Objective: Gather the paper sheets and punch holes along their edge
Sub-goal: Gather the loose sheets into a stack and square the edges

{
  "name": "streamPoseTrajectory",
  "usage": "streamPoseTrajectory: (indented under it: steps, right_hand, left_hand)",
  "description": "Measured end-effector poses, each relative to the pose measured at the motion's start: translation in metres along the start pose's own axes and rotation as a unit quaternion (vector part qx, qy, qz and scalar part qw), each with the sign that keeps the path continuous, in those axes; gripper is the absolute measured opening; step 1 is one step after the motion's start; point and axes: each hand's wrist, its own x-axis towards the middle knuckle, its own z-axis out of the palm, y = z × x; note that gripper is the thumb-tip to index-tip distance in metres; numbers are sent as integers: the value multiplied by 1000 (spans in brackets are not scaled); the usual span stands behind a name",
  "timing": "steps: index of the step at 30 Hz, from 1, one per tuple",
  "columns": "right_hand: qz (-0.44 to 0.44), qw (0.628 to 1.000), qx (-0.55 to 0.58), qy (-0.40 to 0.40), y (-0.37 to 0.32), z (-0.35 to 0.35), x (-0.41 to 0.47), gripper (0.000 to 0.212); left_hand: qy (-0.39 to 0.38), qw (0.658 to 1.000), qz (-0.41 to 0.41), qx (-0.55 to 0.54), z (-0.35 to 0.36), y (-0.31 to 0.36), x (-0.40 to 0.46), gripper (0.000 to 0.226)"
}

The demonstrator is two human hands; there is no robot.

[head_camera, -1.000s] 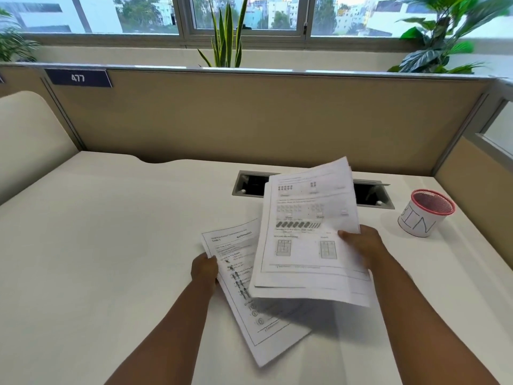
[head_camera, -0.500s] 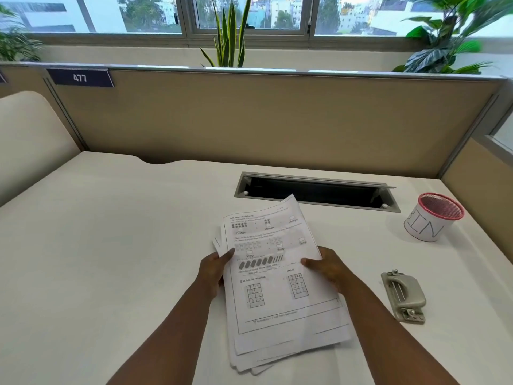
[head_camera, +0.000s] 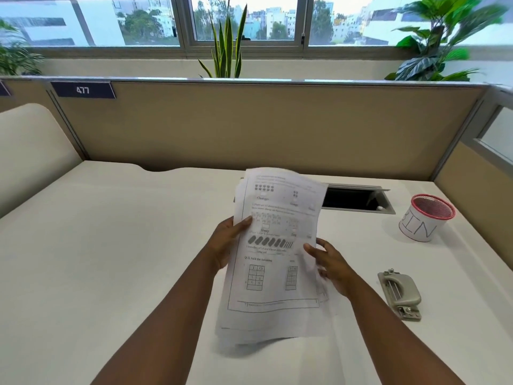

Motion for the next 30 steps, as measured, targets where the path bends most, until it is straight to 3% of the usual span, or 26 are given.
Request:
streamPoseTrajectory:
  steps: [3, 4, 8, 14, 16, 21, 26, 30]
  right_hand:
    - [-15, 997, 61, -34, -2, -3, -2, 82]
    - [-38, 996, 82, -25, -4, -4, -2, 79]
    - [-138, 977, 150, 69, -21, -8, -4, 14]
    - [-268, 941, 146, 147, -47, 10, -14, 12]
    - [-277, 939, 143, 147, -48, 16, -16, 6]
    - [-242, 951, 113, 159, -35, 18, -18, 25]
    - [-226, 955, 124, 149, -36, 16, -16, 7]
    - [-218, 958, 117, 149, -34, 12, -15, 9]
  left_hand:
    - [-30, 999, 32, 31, 6, 21, -2, 14]
    - [-26, 998, 47, 39, 8, 26, -3, 14]
    - [-1, 993, 109, 38, 11, 43, -4, 22]
    - [5, 983, 179, 32, 28, 45, -8, 22]
    - [8, 979, 199, 37, 33, 44, -10, 17]
    - [33, 975, 208, 64, 34, 34, -13, 19]
    - [43, 977, 196, 72, 33, 32, -11, 14]
    - [39, 976, 193, 90, 32, 32, -10, 15]
